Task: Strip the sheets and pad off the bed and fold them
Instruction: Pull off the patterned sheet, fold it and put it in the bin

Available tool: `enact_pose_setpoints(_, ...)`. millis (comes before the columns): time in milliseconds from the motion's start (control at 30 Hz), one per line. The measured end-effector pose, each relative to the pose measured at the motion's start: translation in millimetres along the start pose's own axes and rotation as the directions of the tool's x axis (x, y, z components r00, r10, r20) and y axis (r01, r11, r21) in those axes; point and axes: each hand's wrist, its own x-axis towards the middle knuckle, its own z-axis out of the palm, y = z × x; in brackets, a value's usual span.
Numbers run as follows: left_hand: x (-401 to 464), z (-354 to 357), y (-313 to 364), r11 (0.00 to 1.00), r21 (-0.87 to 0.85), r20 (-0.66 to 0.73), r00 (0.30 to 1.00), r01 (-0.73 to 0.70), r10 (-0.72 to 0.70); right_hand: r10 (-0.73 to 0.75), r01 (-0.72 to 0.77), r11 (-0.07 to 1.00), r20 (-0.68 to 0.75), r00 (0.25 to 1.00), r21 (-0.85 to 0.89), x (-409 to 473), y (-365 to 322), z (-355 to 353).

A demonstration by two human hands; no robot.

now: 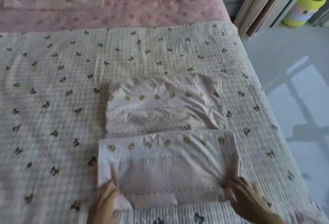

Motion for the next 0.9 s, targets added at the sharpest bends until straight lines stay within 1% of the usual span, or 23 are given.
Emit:
enact_pose_setpoints(33, -8.2, 12.3, -5.4, 0.999, -0.022, 0.023, 0.999, -0.031, 0.032, 0.038, -0.036, 0.996, -0.016, 0.999, 0.087, 3.7, -9.3, -4.9)
enact_pose_setpoints(67, -8.9, 16.3, -4.7, 0.999, -0.044, 0.023, 1.0, 0.013, -0.012, 0.113, -0.104, 0.989, -0.09, 0.99, 0.103, 17.1, -11.7, -8.3)
enact_pose_setpoints(100, -10.5, 14.1, -4.1, 0.993, -0.071, 0.063, 0.994, 0.093, -0.089, 0.235, -0.218, 0.967, -0.141, 0.962, 0.129, 28.6, -11.3, -15.0)
enact_pose_setpoints(133, -2.4, 18.2, -7.2, 0.971, -0.103, 0.09, 0.974, 0.215, -0.206, 0.376, -0.341, 0.913, -0.142, 0.916, 0.225, 42.7, -9.3, -15.2)
enact_pose_setpoints(167, 10.9, 17.9, -8.6, 0.925, -0.196, 0.137, 0.943, 0.325, -0.303, 0.49, -0.424, 0.833, -0.117, 0.864, 0.356, 57.9, -8.2, -17.1)
enact_pose_setpoints(200, 27.8, 14.7, -8.6, 0.861, -0.296, 0.164, 0.91, 0.414, -0.382, 0.594, -0.497, 0.713, -0.049, 0.803, 0.494, 74.2, -4.9, -17.9)
enact_pose_setpoints(233, 45.4, 7.9, -7.4, 0.777, -0.415, 0.181, 0.88, 0.472, -0.438, 0.657, -0.554, 0.579, 0.06, 0.752, 0.599, 90.2, -0.3, -16.5)
enact_pose_setpoints(267, 59.4, 4.4, -6.0, 0.728, -0.486, 0.156, 0.867, 0.484, -0.472, 0.666, -0.592, 0.505, 0.152, 0.73, 0.628, 102.2, -1.6, -20.2)
enact_pose_setpoints(333, 83.5, 2.5, -4.9, 0.689, -0.494, 0.128, 0.828, 0.531, -0.546, 0.658, -0.638, 0.479, 0.234, 0.716, 0.604, 115.6, 1.9, -14.6)
enact_pose_setpoints(367, 94.1, -0.3, -7.0, 0.672, -0.481, 0.147, 0.808, 0.563, -0.571, 0.651, -0.645, 0.449, 0.268, 0.71, 0.618, 118.9, 3.4, -13.9)
enact_pose_setpoints(400, 104.6, -4.4, -6.0, 0.643, -0.464, 0.198, 0.779, 0.609, -0.595, 0.638, -0.657, 0.445, 0.3, 0.71, 0.609, 117.6, 6.3, -16.3)
enact_pose_setpoints(467, 120.2, -10.2, -9.8, 0.628, -0.479, 0.245, 0.78, 0.613, -0.575, 0.589, -0.596, 0.521, 0.249, 0.769, 0.611, 111.3, 16.4, -19.9)
enact_pose_setpoints(500, 124.9, -12.1, -12.0, 0.641, -0.493, 0.234, 0.8, 0.588, -0.553, 0.57, -0.555, 0.528, 0.215, 0.793, 0.643, 108.0, 24.0, -18.0)
enact_pose_setpoints(567, 125.9, -13.6, -10.8, 0.7, -0.462, 0.185, 0.831, 0.545, -0.525, 0.545, -0.491, 0.479, 0.192, 0.816, 0.727, 100.0, 27.3, -17.3)
enact_pose_setpoints(633, 130.2, -7.0, -12.1, 0.774, -0.351, 0.115, 0.845, 0.526, -0.522, 0.552, -0.528, 0.492, 0.221, 0.804, 0.692, 103.8, 25.3, -10.2)
enact_pose_setpoints(667, 132.6, -0.7, -7.0, 0.805, -0.27, 0.061, 0.844, 0.528, -0.533, 0.561, -0.562, 0.539, 0.231, 0.795, 0.627, 109.1, 23.2, -8.2)
enact_pose_setpoints(700, 133.3, 5.7, 0.1, 0.828, -0.182, -0.015, 0.84, 0.53, -0.542, 0.581, -0.565, 0.601, 0.177, 0.795, 0.565, 117.9, 19.5, -6.5)
enact_pose_setpoints(733, 135.0, 15.1, 9.3, 0.851, -0.086, -0.113, 0.843, 0.518, -0.525, 0.585, -0.538, 0.672, 0.08, 0.807, 0.51, 129.4, 15.3, -7.2)
enact_pose_setpoints(767, 131.9, 23.7, 23.4, 0.892, 0.034, -0.208, 0.876, 0.45, -0.434, 0.551, -0.48, 0.76, -0.044, 0.833, 0.438, 141.7, 8.1, -9.3)
enact_pose_setpoints(800, 130.5, 33.6, 44.3, 0.941, 0.164, -0.238, 0.937, 0.297, -0.255, 0.469, -0.4, 0.853, -0.156, 0.869, 0.335, 156.2, 2.6, -11.2)
enact_pose_setpoints(833, 127.0, 44.6, 69.6, 0.964, 0.241, -0.193, 0.979, 0.109, -0.063, 0.353, -0.308, 0.926, -0.218, 0.91, 0.218, 170.3, 0.4, -8.8)
enact_pose_setpoints(867, 123.4, 59.9, 99.0, 0.962, 0.268, -0.119, 0.988, -0.058, 0.093, 0.244, -0.224, 0.968, -0.222, 0.944, 0.113, 184.5, -0.3, -9.7)
enact_pose_setpoints(900, 122.0, 74.6, 124.4, 0.95, 0.26, -0.053, 0.98, -0.171, 0.191, 0.157, -0.151, 0.988, -0.189, 0.969, 0.044, 197.6, 2.0, -5.2)
